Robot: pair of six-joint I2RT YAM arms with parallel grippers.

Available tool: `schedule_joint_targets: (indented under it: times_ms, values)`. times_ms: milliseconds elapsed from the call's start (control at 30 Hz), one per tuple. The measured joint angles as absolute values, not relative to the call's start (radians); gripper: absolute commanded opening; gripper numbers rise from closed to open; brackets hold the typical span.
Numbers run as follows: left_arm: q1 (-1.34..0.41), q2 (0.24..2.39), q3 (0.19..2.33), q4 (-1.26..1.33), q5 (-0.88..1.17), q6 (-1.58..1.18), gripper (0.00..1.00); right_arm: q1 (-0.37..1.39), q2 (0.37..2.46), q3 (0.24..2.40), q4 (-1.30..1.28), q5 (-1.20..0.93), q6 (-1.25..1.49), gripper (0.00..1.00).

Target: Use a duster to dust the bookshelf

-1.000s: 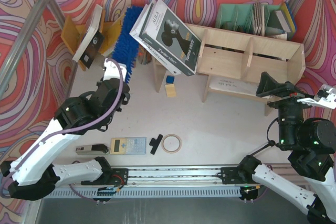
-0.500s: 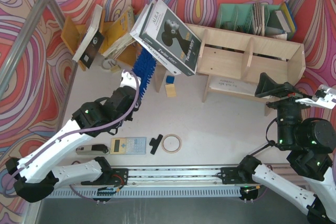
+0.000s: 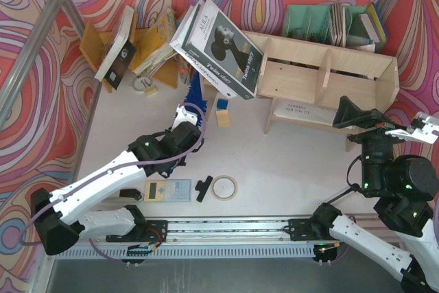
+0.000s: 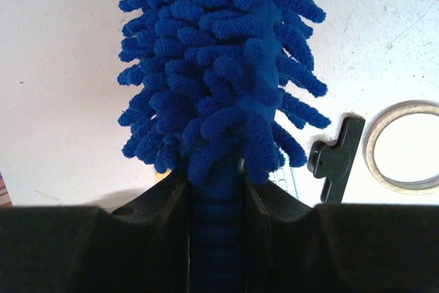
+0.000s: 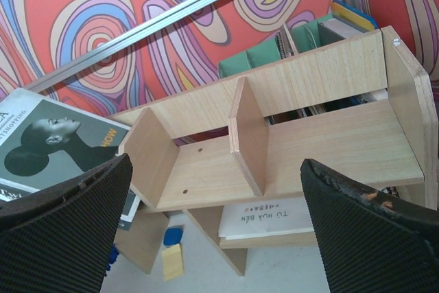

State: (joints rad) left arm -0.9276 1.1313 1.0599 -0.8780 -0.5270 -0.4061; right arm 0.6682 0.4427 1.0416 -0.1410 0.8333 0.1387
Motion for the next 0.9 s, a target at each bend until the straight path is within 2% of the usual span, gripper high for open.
schedule_joint_targets:
  times_ms: [300, 567, 700, 900]
  values:
    - [-0.926, 1.147, 1.12, -0.896, -0.562, -0.395, 0.0, 0.668, 0.432, 1.036, -0.142, 0.838, 0.139, 0.99]
    - [-0.926, 1.026, 1.269, -0.92, -0.622, -0.383, 0.0, 0.668, 0.419, 1.035, -0.142, 0.838, 0.138, 0.99]
    - [-0.926, 0.98, 1.277, -0.913, -0.613, -0.381, 0.0, 0.668, 0.419, 1.034, -0.142, 0.839, 0.138, 0.98]
    - [-0.926, 1.042, 1.231, -0.89, -0.594, -0.387, 0.0, 0.668, 0.419, 1.033, -0.141, 0.839, 0.135, 0.99]
